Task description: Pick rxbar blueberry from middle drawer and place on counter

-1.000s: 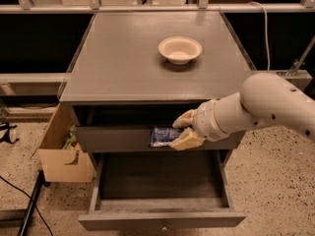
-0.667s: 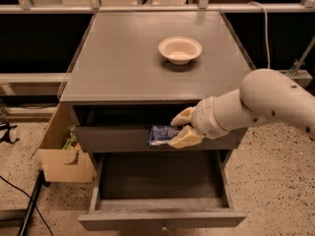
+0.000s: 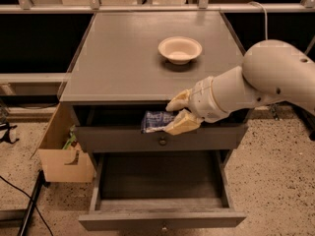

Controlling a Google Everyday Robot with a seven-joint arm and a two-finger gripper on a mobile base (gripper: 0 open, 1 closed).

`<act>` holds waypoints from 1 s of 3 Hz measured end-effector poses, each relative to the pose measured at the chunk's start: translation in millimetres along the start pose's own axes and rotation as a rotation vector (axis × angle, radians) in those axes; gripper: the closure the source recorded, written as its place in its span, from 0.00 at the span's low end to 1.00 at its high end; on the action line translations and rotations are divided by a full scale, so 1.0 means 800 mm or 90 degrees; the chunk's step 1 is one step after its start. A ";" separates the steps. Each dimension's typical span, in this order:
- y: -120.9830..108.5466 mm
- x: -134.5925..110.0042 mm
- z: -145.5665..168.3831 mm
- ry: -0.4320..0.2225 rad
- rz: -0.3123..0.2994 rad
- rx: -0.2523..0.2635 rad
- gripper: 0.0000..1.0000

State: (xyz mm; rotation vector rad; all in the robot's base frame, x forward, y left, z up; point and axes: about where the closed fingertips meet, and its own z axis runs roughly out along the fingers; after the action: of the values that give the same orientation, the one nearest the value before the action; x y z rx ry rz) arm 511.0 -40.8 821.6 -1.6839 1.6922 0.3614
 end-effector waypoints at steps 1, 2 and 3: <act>-0.030 -0.026 -0.023 -0.001 -0.010 0.028 1.00; -0.077 -0.035 -0.033 -0.005 -0.002 0.063 1.00; -0.129 -0.030 -0.030 -0.014 0.016 0.091 1.00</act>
Offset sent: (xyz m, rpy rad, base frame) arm 0.0988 -0.0131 0.0810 0.0416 -0.1208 -0.1273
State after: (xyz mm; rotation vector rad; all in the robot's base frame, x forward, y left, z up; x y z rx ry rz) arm 600.3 -49.5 883.4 -1.5506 1.6845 0.2634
